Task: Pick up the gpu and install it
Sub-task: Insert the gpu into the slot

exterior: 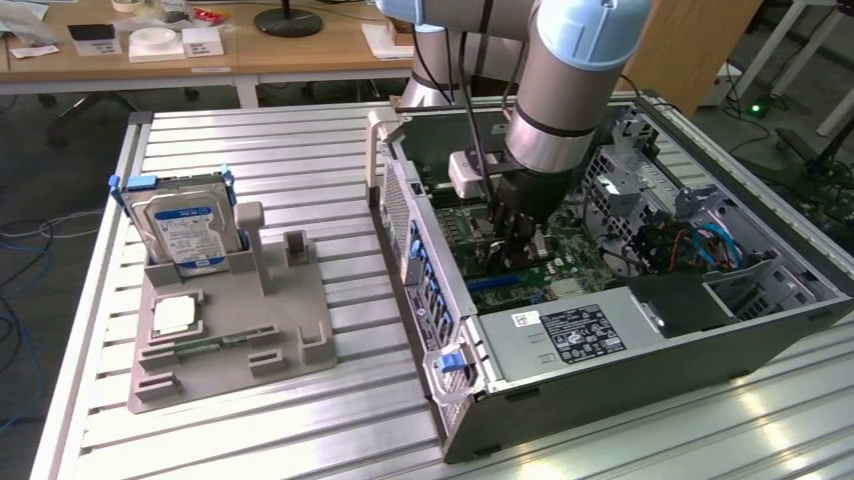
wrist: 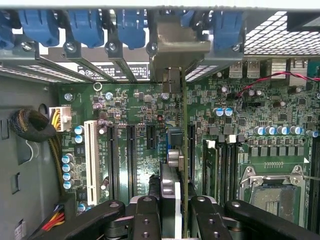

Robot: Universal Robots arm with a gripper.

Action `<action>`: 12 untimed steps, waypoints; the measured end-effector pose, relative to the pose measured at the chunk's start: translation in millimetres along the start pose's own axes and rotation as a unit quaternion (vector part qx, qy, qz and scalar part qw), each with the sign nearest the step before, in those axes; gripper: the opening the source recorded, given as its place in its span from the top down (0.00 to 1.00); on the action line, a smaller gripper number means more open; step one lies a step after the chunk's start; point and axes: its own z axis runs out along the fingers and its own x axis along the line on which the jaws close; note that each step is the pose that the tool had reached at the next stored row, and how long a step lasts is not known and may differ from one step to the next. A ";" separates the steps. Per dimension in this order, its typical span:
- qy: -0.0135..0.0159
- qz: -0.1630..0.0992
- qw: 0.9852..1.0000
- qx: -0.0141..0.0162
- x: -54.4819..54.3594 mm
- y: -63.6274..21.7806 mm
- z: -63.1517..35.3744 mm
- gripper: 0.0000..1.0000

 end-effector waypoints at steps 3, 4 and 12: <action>0.000 0.000 1.000 0.001 0.0 0.2 0.1 0.72; 0.000 0.000 1.000 0.001 0.0 0.3 0.1 0.72; 0.000 0.000 1.000 0.001 0.2 0.6 2.8 0.72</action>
